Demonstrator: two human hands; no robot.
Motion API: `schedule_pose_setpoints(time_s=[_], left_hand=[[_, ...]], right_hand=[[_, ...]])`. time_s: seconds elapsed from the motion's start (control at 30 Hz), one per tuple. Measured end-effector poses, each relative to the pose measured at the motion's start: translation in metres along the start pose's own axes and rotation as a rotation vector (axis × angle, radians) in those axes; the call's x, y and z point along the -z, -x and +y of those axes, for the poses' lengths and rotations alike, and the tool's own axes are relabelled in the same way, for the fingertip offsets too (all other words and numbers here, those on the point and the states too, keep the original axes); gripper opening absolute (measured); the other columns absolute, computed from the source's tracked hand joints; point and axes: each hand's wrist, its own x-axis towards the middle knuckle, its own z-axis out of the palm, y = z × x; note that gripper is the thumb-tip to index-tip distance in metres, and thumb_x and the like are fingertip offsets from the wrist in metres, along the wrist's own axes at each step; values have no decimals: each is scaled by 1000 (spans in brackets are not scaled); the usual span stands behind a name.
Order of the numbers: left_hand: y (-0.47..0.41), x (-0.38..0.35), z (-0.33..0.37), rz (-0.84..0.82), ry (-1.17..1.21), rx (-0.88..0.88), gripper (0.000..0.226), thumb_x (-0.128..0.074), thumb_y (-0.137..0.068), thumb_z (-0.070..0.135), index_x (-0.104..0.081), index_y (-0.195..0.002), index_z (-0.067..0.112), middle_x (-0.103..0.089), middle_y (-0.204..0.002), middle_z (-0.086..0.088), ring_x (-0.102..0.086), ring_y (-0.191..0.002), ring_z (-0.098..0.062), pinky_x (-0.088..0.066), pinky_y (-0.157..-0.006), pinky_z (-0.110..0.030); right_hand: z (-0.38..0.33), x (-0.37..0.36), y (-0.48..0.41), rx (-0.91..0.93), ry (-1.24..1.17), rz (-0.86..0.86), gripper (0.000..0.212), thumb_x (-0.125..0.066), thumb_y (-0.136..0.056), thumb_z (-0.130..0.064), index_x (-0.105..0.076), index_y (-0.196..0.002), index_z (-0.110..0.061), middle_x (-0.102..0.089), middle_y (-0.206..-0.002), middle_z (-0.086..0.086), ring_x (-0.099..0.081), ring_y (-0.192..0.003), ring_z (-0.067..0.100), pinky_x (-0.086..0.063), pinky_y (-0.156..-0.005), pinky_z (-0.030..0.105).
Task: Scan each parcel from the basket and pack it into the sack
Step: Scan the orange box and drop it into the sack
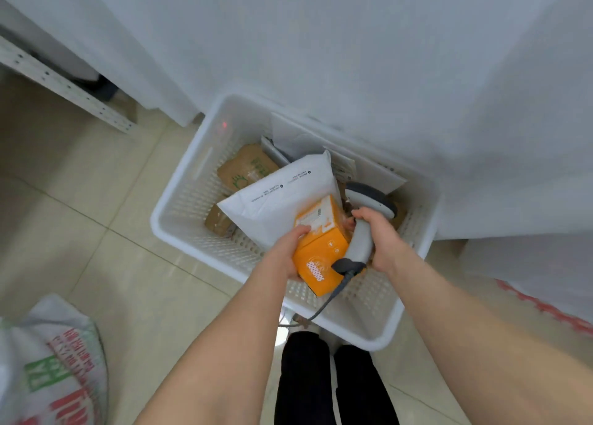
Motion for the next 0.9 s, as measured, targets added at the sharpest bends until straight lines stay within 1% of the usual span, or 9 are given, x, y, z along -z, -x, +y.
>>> schedule_pose_setpoints(time_s=[0.1, 0.3, 0.37, 0.43, 0.53, 0.63, 0.7, 0.8, 0.9], left_hand=[[64, 2, 25, -29, 40, -108, 56, -67, -84, 41, -51, -132, 16, -62, -122, -18, -59, -112, -35, -42, -100, -53], [198, 16, 74, -39, 34, -299, 60, -74, -78, 36, -51, -130, 17, -66, -114, -18, -62, -104, -35, -47, -92, -54], [241, 23, 85, -32, 45, -376, 64, -76, -76, 34, -47, -132, 22, -64, -116, -17, -62, -103, -36, -49, -85, -55], [280, 29, 93, -31, 55, -461, 70, -77, -75, 33, -41, -135, 31, -59, -124, -14, -58, -108, -38, -43, -89, -64], [334, 36, 98, 2, 53, -571, 68, -74, -78, 30, -38, -135, 35, -55, -126, -12, -55, -110, -39, -40, -86, -71], [378, 40, 96, 54, 59, -654, 65, -70, -82, 28, -36, -137, 33, -54, -120, -10, -55, -104, -35, -47, -77, -63], [403, 43, 96, 53, 85, -674, 57, -67, -83, 34, -41, -135, 30, -57, -120, -10, -56, -105, -33, -45, -82, -63], [439, 44, 95, 45, 143, -678, 51, -61, -79, 57, -59, -119, 26, -67, -113, -12, -59, -106, -34, -43, -90, -61], [471, 45, 92, 73, 160, -715, 52, -55, -77, 70, -65, -106, 28, -75, -87, -7, -66, -90, -30, -51, -68, -43]], right_hand=[[-37, -18, 56, 54, -7, -6, 33, -72, -82, -23, -66, -108, -6, -67, -108, 14, -64, -100, 31, -51, -97, 46], [-99, -60, 167, 147, 7, -162, 37, -75, -83, -20, -66, -114, -4, -71, -106, 19, -67, -100, 36, -54, -89, 54], [-116, -71, 201, 183, 26, -226, 32, -77, -81, -24, -67, -109, -11, -75, -98, 14, -72, -89, 31, -59, -76, 47], [-132, -81, 233, 224, 35, -278, 25, -77, -81, -26, -66, -102, -15, -76, -81, 6, -74, -70, 23, -58, -55, 35], [-149, -93, 277, 256, 63, -328, 32, -80, -78, -32, -67, -103, -17, -77, -87, 8, -74, -76, 27, -59, -59, 38], [-162, -101, 314, 293, 102, -352, 39, -83, -72, -33, -64, -102, -18, -75, -93, 10, -72, -83, 31, -59, -60, 42], [-168, -105, 336, 328, 105, -365, 36, -83, -71, -30, -63, -99, -18, -74, -90, 8, -72, -81, 29, -58, -55, 39], [-176, -111, 363, 396, 116, -396, 35, -82, -73, -26, -62, -100, -18, -74, -96, 9, -72, -85, 29, -59, -64, 42], [-181, -119, 390, 482, 109, -470, 40, -84, -69, -26, -63, -102, -19, -76, -98, 8, -74, -84, 27, -60, -69, 44]])
